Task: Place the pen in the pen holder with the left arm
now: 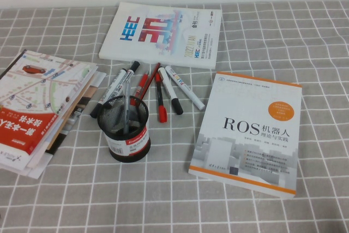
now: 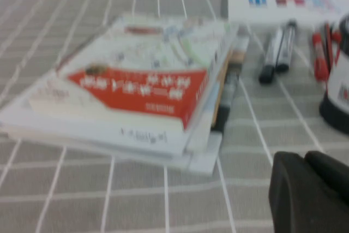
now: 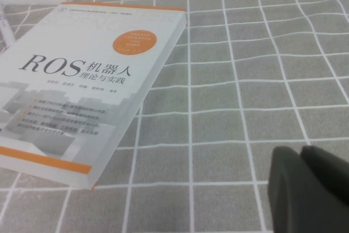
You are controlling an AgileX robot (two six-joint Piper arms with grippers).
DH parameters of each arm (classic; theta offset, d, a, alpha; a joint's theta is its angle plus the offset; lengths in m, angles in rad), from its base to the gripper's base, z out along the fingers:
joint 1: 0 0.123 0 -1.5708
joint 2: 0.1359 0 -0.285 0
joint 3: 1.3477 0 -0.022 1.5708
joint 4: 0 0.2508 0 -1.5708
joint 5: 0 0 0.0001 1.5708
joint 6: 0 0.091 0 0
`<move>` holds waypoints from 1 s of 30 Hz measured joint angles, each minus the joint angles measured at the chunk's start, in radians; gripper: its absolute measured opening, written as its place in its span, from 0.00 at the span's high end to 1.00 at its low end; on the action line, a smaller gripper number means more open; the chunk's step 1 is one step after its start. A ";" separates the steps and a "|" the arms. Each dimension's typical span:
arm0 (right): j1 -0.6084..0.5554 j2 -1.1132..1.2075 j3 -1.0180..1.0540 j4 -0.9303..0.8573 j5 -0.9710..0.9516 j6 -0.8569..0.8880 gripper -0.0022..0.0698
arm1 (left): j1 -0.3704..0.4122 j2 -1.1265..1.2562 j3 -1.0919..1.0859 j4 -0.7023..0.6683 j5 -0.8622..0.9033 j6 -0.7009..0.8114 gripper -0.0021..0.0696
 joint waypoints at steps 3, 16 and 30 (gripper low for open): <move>0.000 0.000 0.000 0.000 0.000 0.000 0.99 | 0.000 0.000 0.000 0.007 0.047 0.000 0.97; 0.000 0.000 0.000 0.000 0.000 0.000 0.99 | 0.000 0.000 0.000 0.015 0.060 0.000 0.97; 0.000 0.000 0.000 0.000 0.000 0.000 0.99 | 0.000 0.000 0.000 0.015 0.060 0.000 0.97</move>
